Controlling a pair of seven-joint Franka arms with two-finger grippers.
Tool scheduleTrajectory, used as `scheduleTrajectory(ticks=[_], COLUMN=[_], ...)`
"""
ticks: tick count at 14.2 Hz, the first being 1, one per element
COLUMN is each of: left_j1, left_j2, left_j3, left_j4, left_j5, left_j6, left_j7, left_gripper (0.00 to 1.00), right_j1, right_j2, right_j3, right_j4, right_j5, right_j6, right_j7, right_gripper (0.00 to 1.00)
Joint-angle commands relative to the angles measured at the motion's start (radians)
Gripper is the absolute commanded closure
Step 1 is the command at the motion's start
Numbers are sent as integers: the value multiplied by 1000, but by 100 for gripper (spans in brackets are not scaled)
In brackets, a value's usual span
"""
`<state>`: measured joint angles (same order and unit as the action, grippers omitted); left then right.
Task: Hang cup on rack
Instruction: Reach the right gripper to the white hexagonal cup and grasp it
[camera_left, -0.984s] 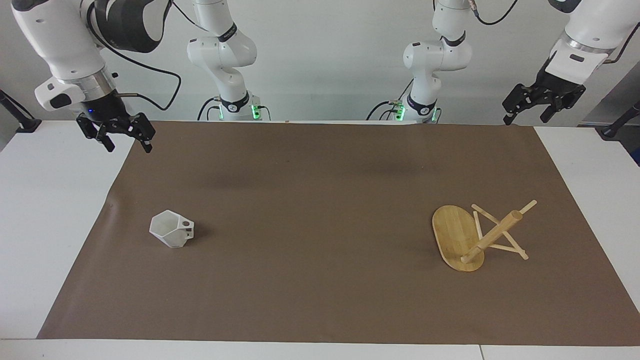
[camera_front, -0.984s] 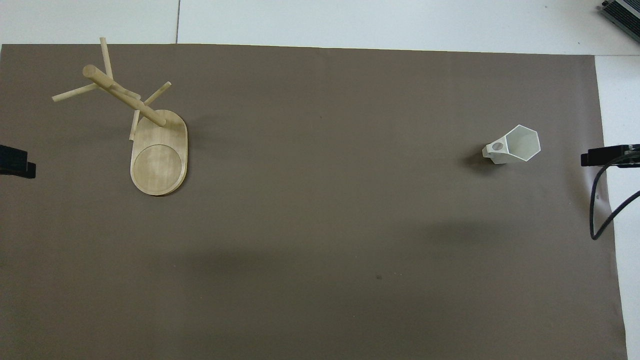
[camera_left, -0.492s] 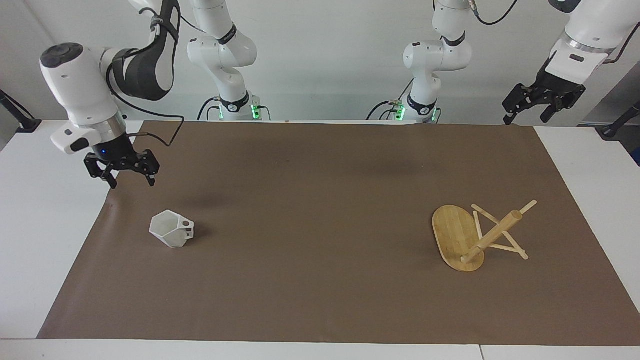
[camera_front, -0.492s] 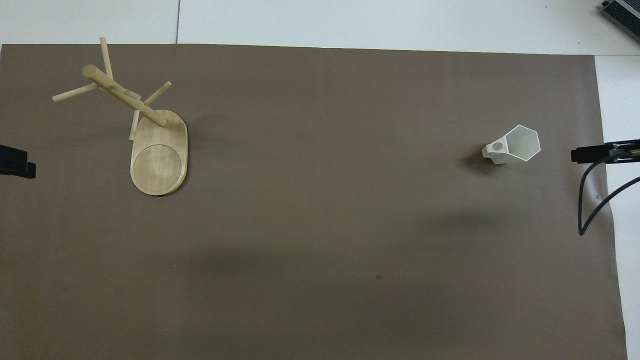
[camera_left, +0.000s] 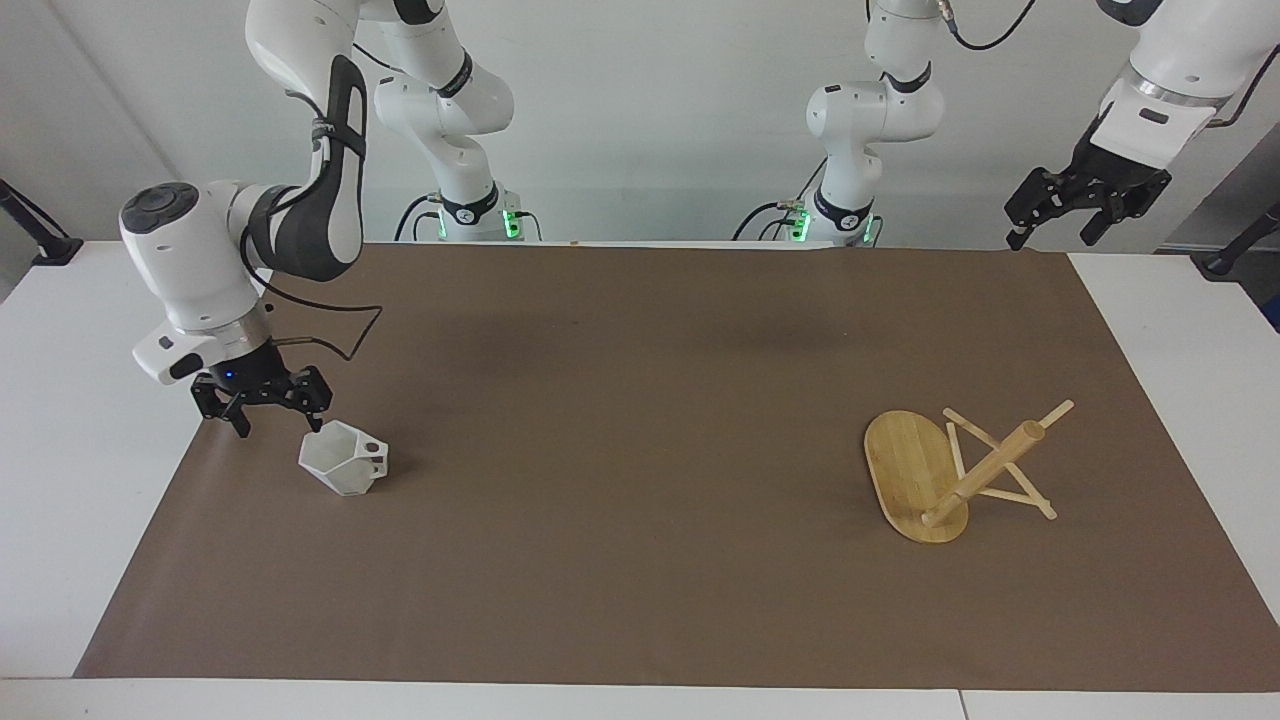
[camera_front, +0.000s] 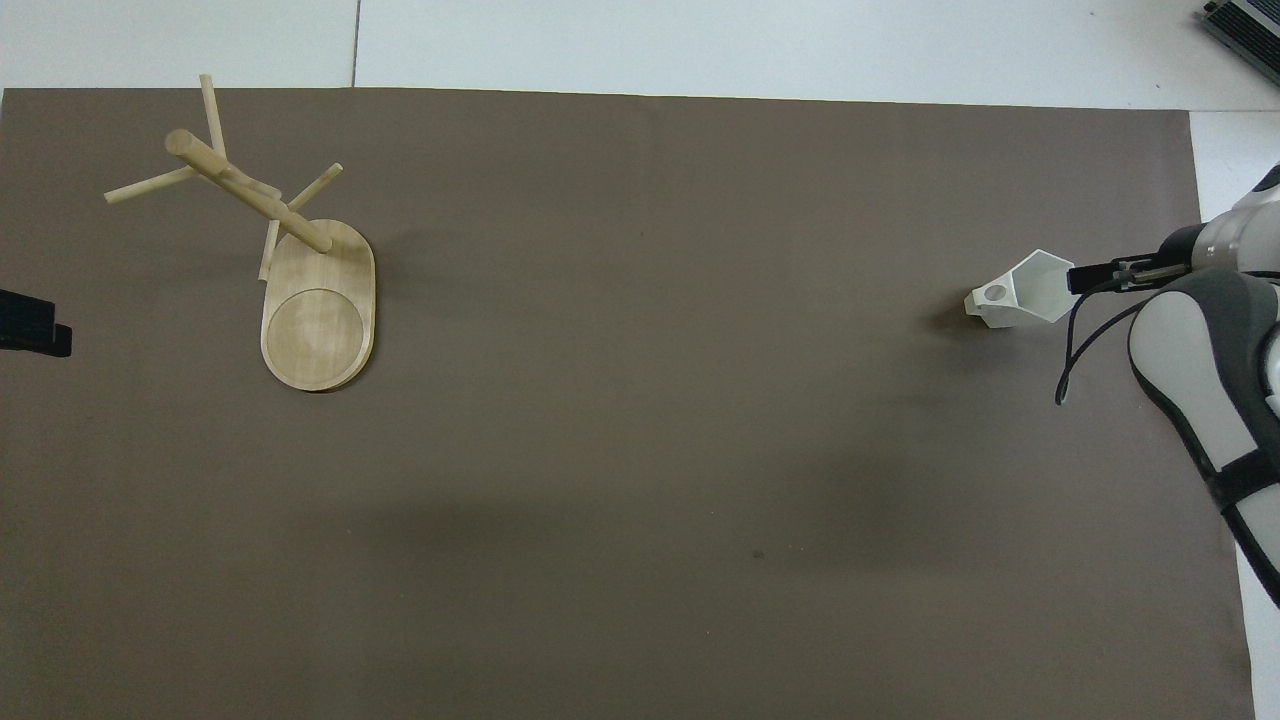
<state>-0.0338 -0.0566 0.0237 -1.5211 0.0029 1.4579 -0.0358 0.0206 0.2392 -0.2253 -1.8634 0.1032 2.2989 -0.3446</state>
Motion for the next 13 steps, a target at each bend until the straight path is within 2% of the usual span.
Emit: scheduleTrajectory(ticks=[1,4,9,11,13], left_j1=[5,5,5,5,5], left_j2=[-19,-19,-19,-19,-19], left_j3=[-1,-1,-1,-1,-1], left_j4=[-11,-11,-11,-11,-11], left_j5=[-4,-4,-4,-4,-4], left_j6=[-11,-11,-11,-10,-10], left_j7=[-6,-7,-6,-6,-6], left_gripper=[0,0,0,0,0], right_j1=[-2,-5,-16,-18,-19], right_j2=[32,67,91,89,89], right_j3=[3,3,3,3,3], right_j4=[3,3,4,4,7], right_j5=[46,47,47,47,47], right_j6=[40,77,80,71,65], right_j7=[-19,-27,-30,-33,-46], right_gripper=[0,0,9,17,30])
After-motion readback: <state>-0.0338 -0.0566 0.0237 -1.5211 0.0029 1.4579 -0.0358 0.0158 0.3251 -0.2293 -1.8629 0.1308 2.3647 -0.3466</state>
